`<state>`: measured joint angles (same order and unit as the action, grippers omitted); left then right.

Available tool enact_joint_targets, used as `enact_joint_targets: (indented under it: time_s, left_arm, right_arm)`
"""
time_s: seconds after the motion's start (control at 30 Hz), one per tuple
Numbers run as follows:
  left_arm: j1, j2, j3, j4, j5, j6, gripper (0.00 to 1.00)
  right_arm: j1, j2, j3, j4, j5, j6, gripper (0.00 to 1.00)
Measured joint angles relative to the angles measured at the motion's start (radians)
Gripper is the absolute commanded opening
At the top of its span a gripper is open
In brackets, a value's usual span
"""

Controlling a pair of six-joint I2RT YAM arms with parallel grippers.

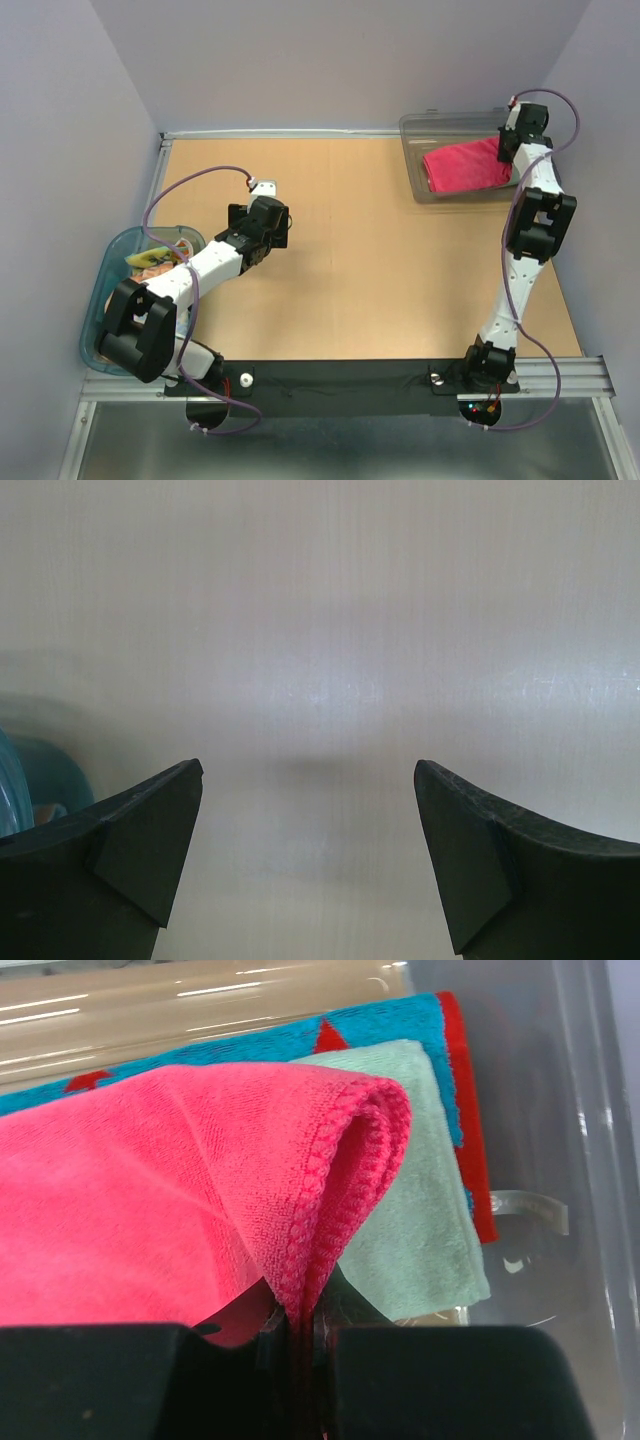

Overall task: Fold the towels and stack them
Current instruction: Neatly place the folded towel into the bin

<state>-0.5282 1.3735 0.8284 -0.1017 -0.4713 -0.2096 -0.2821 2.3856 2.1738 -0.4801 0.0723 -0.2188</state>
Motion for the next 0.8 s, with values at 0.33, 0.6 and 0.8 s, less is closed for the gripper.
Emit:
enact_joint_targets:
  time_s: [0.33,0.6,0.8]
  left_arm:
    - [0.0,0.005,0.0,0.0,0.001,0.001,0.99]
    - [0.0,0.005,0.0,0.0,0.001,0.003,0.99]
    - [0.0,0.005,0.0,0.0,0.002,0.003,0.99]
  right_arm:
    - [-0.013,0.014,-0.011,0.047,0.072,0.03,0.32]
    - [-0.018,0.018,-0.019,0.107,0.192,0.044,0.58]
    - [-0.017,-0.023,-0.101,0.151,0.314,0.072,0.63]
